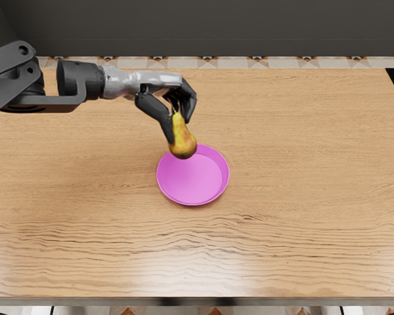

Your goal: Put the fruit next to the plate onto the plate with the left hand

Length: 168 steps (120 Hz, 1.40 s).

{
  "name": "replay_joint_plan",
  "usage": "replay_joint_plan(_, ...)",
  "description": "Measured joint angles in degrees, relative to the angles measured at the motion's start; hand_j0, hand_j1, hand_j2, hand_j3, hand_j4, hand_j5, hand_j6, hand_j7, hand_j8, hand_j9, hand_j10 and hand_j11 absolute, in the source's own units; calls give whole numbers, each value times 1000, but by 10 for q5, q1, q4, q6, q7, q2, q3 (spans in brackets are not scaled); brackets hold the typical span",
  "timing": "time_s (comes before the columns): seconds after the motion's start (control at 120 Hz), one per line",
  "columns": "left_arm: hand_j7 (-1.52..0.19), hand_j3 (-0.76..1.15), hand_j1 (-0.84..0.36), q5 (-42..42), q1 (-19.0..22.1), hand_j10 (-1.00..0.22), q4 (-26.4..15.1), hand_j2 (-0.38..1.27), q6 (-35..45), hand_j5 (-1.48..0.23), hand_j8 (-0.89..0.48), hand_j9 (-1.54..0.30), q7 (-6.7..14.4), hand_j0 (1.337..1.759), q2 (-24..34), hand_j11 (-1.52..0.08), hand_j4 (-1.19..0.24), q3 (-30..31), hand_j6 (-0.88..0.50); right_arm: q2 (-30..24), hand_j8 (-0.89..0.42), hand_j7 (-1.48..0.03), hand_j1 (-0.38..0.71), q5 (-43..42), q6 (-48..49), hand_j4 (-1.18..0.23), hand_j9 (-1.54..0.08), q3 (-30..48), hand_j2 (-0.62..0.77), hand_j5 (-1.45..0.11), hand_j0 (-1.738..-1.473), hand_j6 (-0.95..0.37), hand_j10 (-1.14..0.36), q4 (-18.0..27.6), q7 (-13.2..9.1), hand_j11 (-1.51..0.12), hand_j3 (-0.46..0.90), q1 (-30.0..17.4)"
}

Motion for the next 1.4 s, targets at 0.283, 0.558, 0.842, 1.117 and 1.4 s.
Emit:
replay_joint_plan(0.283, -1081, 0, -454, 0, -8, -818, 21, 797, 2, -1095, -673, -1085, 0, 1656, -28, -1087, -813, 13, -653, 0, -33, -43, -310, 0, 0, -33, -43, 0, -7, -43, -1658, -33, -33, 0, 0, -43, 0, 0)
replay_joint_plan(0.558, -475, 0, -21, -91, 5, -362, 22, 302, 98, -479, -323, -476, 19, 1658, -50, -476, -361, 17, -310, 0, -33, -43, -310, 0, 0, -33, -43, 0, -7, -43, -1658, -33, -33, 0, 0, -43, 0, 0)
replay_joint_plan(0.842, -162, 0, 218, -122, 16, -125, 1, 83, 115, -163, -115, -162, 23, 1658, -34, -162, -125, 16, -112, 0, -33, -43, -310, 0, 0, -33, -43, 0, -7, -43, -1658, -33, -33, 0, 0, -43, 0, 0)
replay_joint_plan(1.117, -42, 0, 316, -386, 53, -32, -130, 23, 56, -42, -30, -42, 119, 1658, 97, -42, -33, 15, -30, 0, -33, -43, -310, 1, 0, -33, -43, 0, -7, -43, -1658, -33, -33, 5, -1, -43, 0, -1)
replay_joint_plan(1.4, -10, 0, 342, -575, 110, -8, -219, 7, -13, -11, -7, -10, 215, 1658, 266, -10, -8, 18, -7, 0, -33, -43, -310, 1, 1, -33, -43, 0, -7, -43, -1658, -33, -33, 7, -2, -43, 0, 0)
